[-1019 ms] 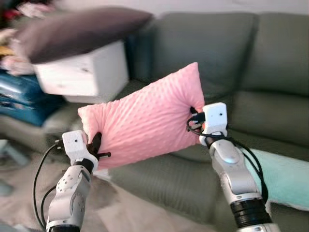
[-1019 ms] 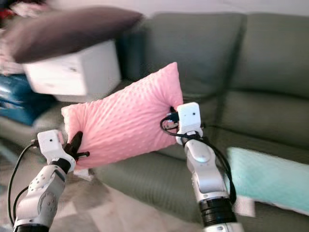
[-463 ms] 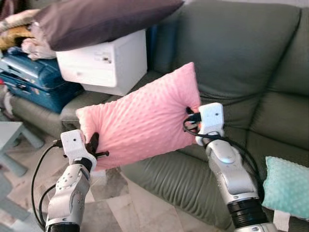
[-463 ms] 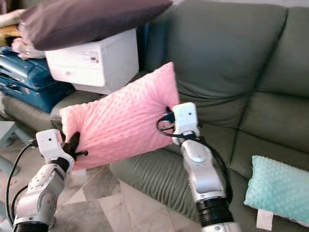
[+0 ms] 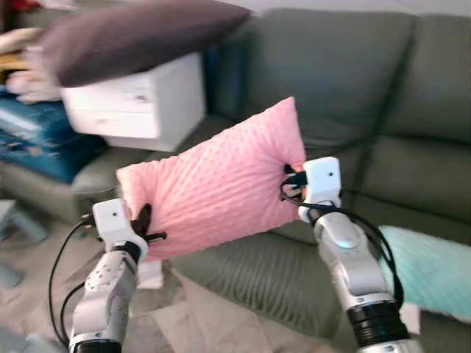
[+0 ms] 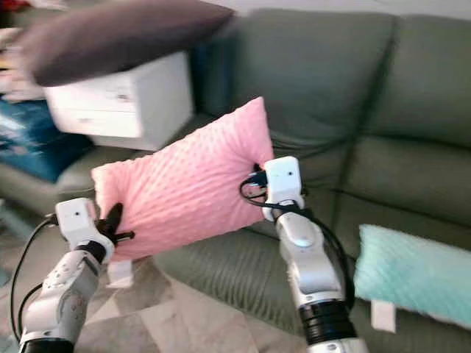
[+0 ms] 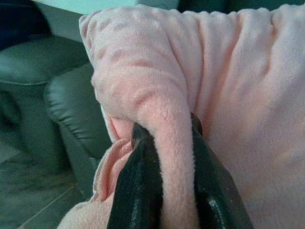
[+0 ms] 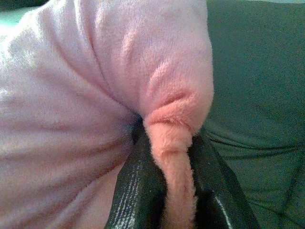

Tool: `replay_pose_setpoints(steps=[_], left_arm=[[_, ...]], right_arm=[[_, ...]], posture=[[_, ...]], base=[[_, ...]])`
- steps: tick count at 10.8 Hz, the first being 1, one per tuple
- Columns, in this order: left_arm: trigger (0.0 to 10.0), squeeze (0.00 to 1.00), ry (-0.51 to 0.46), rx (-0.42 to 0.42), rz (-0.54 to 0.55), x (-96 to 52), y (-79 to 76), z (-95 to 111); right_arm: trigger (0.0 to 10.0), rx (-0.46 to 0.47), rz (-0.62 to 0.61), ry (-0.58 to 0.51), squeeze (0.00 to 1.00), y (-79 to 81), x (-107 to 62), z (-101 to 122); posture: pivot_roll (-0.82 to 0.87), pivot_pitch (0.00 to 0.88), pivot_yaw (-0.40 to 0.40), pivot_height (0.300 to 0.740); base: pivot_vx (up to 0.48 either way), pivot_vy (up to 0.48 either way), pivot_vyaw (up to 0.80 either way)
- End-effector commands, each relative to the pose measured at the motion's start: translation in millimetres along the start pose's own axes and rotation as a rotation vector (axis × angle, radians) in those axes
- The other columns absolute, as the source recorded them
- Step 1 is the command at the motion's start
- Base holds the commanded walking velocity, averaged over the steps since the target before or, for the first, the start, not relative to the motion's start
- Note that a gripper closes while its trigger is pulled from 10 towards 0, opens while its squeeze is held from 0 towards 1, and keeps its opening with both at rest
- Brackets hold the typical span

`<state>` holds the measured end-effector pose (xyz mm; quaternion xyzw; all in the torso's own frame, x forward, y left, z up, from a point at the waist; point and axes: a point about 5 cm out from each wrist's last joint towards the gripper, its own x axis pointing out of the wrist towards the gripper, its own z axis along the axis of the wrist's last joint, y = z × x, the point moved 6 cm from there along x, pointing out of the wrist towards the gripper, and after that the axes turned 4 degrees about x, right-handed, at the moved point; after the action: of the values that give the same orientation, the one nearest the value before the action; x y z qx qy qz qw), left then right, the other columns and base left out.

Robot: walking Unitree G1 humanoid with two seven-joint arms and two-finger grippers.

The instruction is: Move the pillow to the sofa

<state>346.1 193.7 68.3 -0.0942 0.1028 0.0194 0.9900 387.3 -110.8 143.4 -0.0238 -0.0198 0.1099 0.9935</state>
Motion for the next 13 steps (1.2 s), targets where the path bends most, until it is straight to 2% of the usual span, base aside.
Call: replay_pose_setpoints(steps=[1,4,7,13], left_arm=[[10.0,0.0,-0.003,0.017,0.028,-0.2,11.0,4],[10.0,0.0,0.008,0.028,0.013,-0.1,9.2,2],[10.0,0.0,-0.008,0.052,-0.002,-0.1,5.1,4],[10.0,0.0,-0.032,0.057,-0.019,-0.6,-3.5,7]], right_arm=[[10.0,0.009,-0.008,-0.031,0.0,1.0,1.6,10],[10.0,0.001,-0.014,-0.033,0.0,-0.4,1.4,10],[10.0,-0.006,-0.011,-0.039,0.0,0.1,1.7,12],[10.0,-0.008,-0.017,-0.036,0.0,-0.9,1.9,11]], posture=[[-0.2,0.013,0.096,0.74],[-0.21,0.011,0.098,0.74],[-0.21,0.009,0.098,0.74],[-0.2,0.012,0.096,0.74]], base=[[0.0,0.48,-0.77],[0.0,0.48,-0.77],[0.0,0.48,0.0],[0.0,0.0,0.0]])
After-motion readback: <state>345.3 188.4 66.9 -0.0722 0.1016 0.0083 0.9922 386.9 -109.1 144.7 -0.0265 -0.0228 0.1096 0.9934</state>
